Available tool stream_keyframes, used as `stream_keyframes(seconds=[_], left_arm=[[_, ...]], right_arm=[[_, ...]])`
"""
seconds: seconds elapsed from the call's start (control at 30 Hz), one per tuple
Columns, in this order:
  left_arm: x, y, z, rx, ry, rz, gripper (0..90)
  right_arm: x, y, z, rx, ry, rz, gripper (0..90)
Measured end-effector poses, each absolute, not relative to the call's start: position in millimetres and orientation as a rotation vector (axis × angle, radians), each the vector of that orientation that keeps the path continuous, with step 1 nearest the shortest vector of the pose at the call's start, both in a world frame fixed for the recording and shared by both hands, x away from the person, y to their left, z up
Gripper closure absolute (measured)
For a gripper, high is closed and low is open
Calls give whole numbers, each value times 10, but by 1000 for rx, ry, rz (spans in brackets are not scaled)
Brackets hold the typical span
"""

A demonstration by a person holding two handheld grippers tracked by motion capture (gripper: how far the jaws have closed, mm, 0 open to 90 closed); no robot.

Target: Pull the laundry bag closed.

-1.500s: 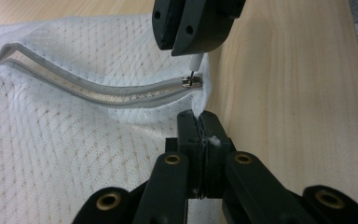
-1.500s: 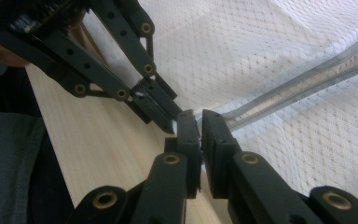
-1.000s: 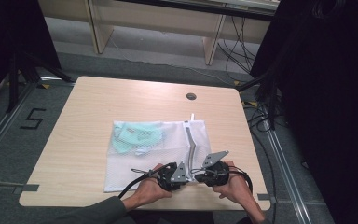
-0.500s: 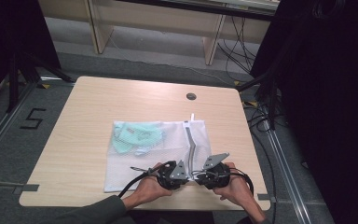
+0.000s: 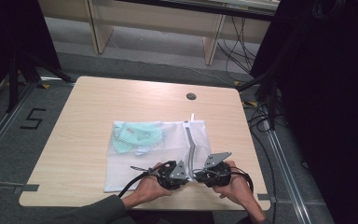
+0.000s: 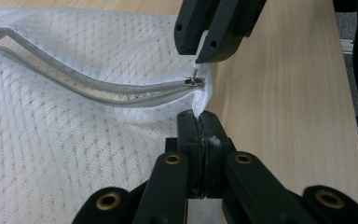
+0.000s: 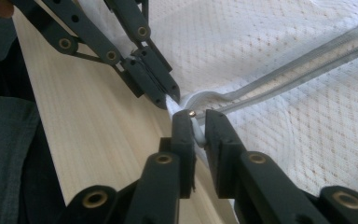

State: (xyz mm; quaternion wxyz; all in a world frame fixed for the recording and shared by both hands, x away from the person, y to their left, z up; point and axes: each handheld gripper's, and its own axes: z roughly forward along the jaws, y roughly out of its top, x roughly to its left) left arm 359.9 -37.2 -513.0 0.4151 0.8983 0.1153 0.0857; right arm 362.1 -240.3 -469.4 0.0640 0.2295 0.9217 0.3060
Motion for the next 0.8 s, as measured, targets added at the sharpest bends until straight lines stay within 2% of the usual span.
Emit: stream_keyframes(seconds=[0.13, 0.2, 0.23, 0.3, 0.33, 0.57, 0.8], left_arm=[[3624, -349, -5108, 2300, 242, 229, 886], [3600, -369, -5122, 2264, 274, 225, 887], [3617, -350, -5101, 2310, 221, 237, 887], [3588, -376, -5121, 2273, 253, 242, 888], [3598, -365, -5109, 2304, 212, 256, 888], [3580, -385, -5137, 2295, 229, 268, 882], [3561, -405, -5156, 2260, 258, 293, 794]], right_arm=[[3605, -2396, -4685, 712, 2785, 921, 864], [3617, -2402, -4660, 694, 2796, 900, 865], [3623, -2402, -4661, 681, 2797, 908, 865], [3618, -2401, -4657, 687, 2801, 904, 865], [3616, -2400, -4660, 693, 2798, 904, 865], [3620, -2393, -4677, 721, 2815, 922, 866], [3616, -2403, -4658, 780, 2832, 909, 866]])
